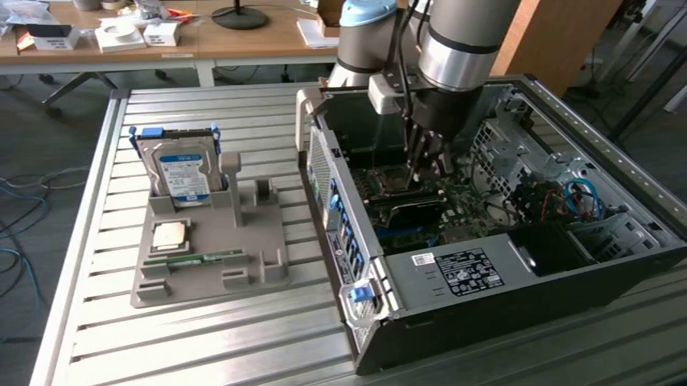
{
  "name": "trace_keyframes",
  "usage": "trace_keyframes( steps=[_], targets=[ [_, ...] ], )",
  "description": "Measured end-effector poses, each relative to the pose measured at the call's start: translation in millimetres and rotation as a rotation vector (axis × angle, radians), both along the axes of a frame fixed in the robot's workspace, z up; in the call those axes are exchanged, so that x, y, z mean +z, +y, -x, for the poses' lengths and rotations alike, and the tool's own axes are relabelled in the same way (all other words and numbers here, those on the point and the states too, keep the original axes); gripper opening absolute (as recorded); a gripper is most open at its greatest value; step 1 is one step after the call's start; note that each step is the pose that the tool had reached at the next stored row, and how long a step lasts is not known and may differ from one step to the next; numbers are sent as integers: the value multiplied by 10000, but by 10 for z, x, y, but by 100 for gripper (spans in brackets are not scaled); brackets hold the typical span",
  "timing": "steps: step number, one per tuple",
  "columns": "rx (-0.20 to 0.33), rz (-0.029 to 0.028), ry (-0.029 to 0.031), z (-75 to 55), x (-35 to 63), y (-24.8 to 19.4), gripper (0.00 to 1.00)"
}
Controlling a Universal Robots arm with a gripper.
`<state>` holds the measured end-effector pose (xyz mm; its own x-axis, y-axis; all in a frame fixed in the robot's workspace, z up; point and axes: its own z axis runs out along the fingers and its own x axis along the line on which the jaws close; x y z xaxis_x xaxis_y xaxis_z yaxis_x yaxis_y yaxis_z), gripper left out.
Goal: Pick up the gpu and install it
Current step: 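Press down on the gpu until it lock into place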
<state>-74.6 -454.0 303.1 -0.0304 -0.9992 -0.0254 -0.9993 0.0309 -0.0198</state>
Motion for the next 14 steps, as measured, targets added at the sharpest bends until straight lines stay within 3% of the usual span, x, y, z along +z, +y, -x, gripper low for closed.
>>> trace_keyframes(
  steps=[5,9,14],
  targets=[
    [-3,-1,-1,12,-5,4,11],
    [-1,0,0,67,-12,43,11],
    [1,0,0,75,-71,49,11]
  ],
)
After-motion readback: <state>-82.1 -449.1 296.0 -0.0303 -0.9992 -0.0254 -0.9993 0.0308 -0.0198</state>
